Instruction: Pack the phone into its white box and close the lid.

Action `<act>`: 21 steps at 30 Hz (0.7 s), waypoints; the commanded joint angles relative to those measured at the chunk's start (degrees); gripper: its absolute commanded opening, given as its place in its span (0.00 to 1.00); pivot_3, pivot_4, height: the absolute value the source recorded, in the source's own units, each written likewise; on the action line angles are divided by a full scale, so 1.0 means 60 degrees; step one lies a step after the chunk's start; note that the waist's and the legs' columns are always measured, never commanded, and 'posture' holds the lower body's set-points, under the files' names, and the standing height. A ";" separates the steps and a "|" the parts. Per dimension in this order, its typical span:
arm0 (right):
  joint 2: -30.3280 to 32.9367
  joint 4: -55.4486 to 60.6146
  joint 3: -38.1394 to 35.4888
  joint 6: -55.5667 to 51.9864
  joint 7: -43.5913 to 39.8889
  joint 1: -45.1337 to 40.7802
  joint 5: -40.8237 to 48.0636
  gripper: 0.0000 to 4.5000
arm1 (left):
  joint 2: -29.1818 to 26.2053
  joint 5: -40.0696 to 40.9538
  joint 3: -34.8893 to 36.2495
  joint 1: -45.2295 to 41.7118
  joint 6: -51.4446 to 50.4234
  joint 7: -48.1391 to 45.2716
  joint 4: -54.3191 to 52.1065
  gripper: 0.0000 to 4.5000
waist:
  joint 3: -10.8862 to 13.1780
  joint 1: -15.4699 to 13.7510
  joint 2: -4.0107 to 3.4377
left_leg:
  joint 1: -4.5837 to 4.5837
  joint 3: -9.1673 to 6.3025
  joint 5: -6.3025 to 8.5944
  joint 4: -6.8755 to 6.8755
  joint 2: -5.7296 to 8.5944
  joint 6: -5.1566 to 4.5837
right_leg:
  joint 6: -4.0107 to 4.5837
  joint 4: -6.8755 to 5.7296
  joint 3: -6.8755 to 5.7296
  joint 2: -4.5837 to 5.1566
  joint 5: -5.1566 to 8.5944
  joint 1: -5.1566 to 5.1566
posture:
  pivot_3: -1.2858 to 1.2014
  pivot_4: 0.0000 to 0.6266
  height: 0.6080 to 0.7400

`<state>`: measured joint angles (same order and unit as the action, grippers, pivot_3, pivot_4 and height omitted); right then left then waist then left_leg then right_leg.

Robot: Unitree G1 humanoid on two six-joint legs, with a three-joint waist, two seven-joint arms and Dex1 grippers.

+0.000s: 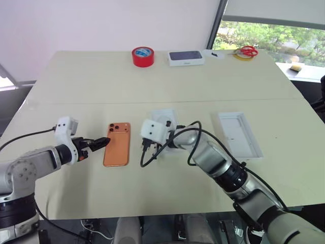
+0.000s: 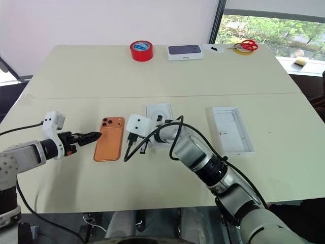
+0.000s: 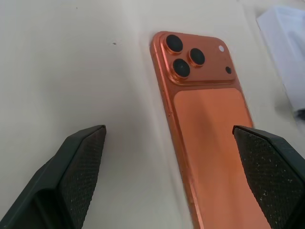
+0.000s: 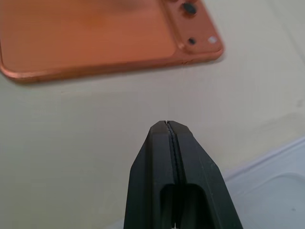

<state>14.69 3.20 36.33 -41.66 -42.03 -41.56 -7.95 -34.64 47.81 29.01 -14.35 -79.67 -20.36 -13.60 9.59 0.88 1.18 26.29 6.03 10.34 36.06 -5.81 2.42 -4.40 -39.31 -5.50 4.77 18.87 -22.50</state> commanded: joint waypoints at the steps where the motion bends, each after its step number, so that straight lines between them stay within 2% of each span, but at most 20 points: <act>1: -0.0065 -0.0232 0.0351 0.0419 -0.0195 -0.0352 -0.0281 0.00 | 0.0707 0.0638 0.0170 -0.0067 -0.1114 0.0264 -0.0272 0.99 | -0.0001 -0.0029 -0.0002 | 0.0000 0.0001 0.0000 0.0001 0.0001 0.0000 | 0.0000 0.0000 0.0000 0.0002 0.0000 0.0002 | 0.52 0.24 0.93; 13: -0.0502 -0.0910 0.0475 0.0698 -0.0381 -0.0666 -0.0668 0.00 | 0.2190 0.0759 -0.0308 -0.0238 -0.2131 0.0646 -0.1089 0.99 | -0.0012 -0.0084 -0.0006 | -0.0017 -0.0001 0.0000 0.0007 0.0015 0.0001 | -0.0001 0.0002 -0.0001 0.0018 0.0000 0.0028 | 0.52 0.24 0.93; 21: -0.0509 -0.0725 0.0548 0.0869 -0.0469 -0.0412 -0.0877 0.00 | 0.2854 0.1442 -0.0115 -0.0362 -0.2139 0.0954 -0.0945 0.99 | -0.0019 -0.0085 -0.0006 | -0.0022 -0.0003 0.0000 0.0007 0.0019 0.0000 | -0.0002 0.0003 -0.0003 0.0024 0.0000 0.0038 | 0.52 0.24 0.93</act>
<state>12.39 -2.75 39.16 -37.46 -44.54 -44.10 -13.04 -19.06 53.25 30.71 -17.01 -89.75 -14.46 -20.15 9.47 0.36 1.14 26.15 6.01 10.34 36.10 -5.69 2.42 -4.41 -39.29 -5.52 4.91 18.87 -22.27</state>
